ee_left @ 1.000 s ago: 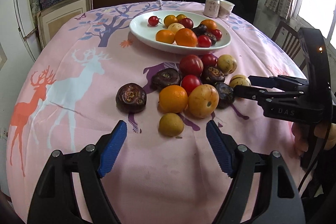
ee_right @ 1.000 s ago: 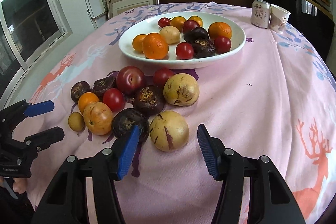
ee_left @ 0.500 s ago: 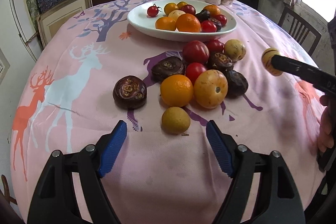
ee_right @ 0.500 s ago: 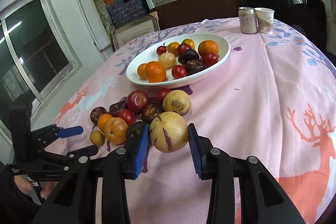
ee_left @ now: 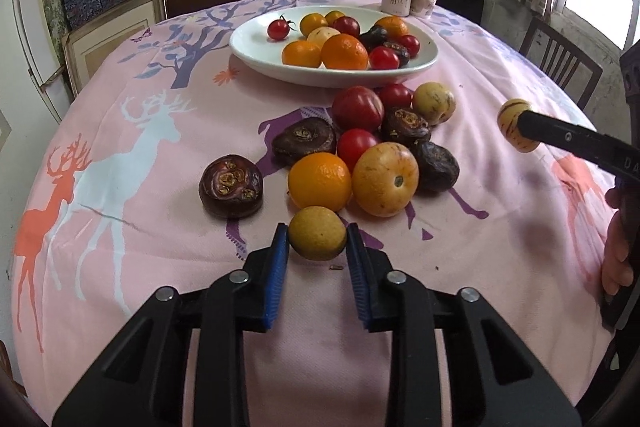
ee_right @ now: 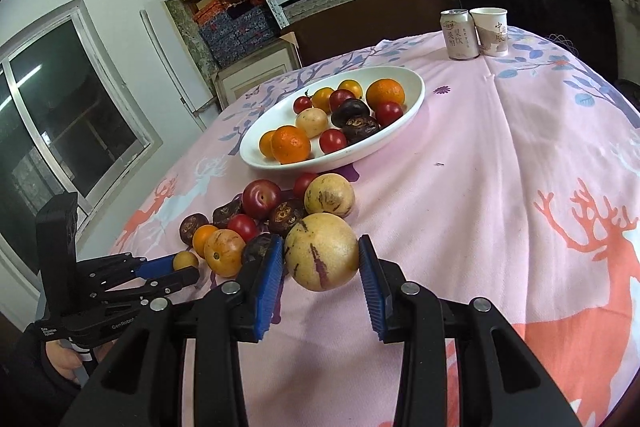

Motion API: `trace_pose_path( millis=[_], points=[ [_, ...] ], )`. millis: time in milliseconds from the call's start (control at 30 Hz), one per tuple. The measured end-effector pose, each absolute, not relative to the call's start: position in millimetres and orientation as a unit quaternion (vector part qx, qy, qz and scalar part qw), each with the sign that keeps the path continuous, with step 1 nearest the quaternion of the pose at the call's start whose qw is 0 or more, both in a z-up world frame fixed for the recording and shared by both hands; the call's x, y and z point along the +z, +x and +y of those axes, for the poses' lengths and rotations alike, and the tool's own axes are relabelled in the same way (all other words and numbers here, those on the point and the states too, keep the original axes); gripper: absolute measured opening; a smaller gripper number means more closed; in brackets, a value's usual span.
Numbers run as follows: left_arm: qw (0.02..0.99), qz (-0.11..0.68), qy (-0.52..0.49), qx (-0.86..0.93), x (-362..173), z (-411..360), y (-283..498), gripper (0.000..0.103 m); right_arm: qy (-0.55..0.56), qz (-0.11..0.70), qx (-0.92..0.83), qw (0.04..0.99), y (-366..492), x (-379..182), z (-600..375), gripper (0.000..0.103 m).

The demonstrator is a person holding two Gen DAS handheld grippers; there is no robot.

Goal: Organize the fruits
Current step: 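Carry both fruits onto the plate and release them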

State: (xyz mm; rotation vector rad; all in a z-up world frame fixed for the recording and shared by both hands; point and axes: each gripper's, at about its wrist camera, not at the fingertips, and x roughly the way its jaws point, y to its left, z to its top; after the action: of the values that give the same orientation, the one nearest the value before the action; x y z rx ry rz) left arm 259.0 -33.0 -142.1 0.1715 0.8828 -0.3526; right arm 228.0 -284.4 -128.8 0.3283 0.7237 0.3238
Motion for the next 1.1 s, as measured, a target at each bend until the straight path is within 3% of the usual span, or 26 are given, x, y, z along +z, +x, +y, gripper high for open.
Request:
trace_pose_path(
  millis=[667,1100],
  points=[
    [0.91,0.388,0.037,-0.143,-115,-18,252,0.028,0.145,0.35,0.146,0.914,210,-121,-292,0.038],
    [0.932,0.336,0.037,-0.129,-53,-43,273,0.029,0.09,0.29,0.133,0.944,229,-37,-310,0.038]
  ],
)
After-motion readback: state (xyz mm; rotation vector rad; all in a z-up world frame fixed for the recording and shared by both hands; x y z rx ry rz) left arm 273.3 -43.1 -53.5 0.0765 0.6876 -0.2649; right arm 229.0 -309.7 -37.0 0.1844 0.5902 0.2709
